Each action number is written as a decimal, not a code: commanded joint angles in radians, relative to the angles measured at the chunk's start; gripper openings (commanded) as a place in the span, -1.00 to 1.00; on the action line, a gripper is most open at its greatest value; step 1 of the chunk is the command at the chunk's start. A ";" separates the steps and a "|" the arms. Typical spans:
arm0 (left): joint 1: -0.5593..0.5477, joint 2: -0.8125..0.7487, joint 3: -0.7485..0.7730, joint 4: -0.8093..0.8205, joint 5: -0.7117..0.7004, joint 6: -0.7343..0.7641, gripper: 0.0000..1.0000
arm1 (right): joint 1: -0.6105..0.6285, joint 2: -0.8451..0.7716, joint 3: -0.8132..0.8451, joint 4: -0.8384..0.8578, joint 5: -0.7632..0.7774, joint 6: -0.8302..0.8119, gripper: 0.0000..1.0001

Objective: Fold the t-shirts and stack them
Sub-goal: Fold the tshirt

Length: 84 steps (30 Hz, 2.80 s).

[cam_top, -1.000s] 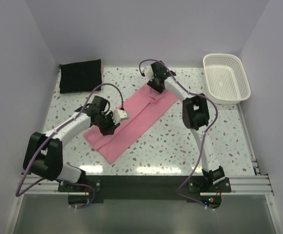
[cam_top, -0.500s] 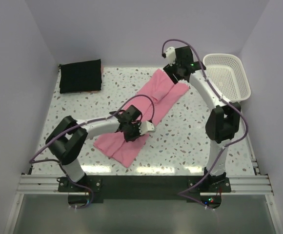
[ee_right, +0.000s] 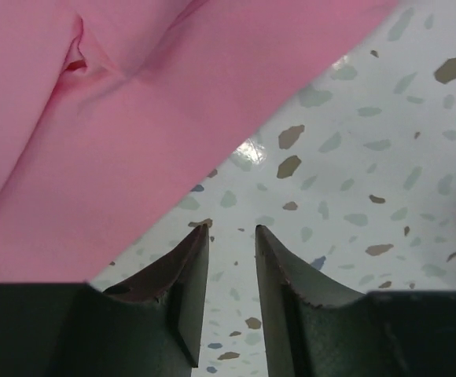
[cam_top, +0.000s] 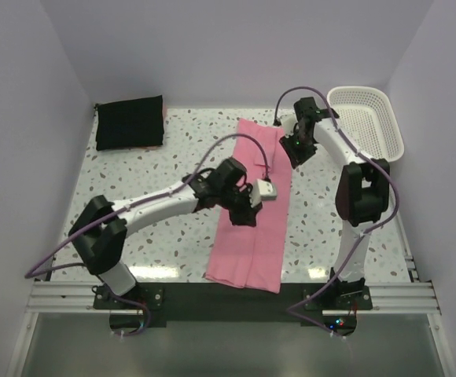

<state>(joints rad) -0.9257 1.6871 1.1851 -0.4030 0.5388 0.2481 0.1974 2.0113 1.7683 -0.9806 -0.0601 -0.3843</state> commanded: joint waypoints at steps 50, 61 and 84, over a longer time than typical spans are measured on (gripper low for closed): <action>0.516 0.764 0.771 0.037 -0.039 -0.158 -0.67 | 0.100 0.323 0.123 0.138 0.120 0.013 -0.46; 0.573 0.694 0.636 -0.011 -0.134 -0.072 -0.84 | 0.100 0.365 0.137 0.164 0.115 0.013 -0.47; 0.577 0.188 0.434 0.124 0.027 0.132 0.12 | 0.103 -0.038 0.194 0.121 -0.179 -0.040 0.51</action>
<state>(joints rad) -0.3500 2.1277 1.6699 -0.3660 0.4988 0.2703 0.3000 2.2601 1.9915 -0.8608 -0.1341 -0.3672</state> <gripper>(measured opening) 0.538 0.733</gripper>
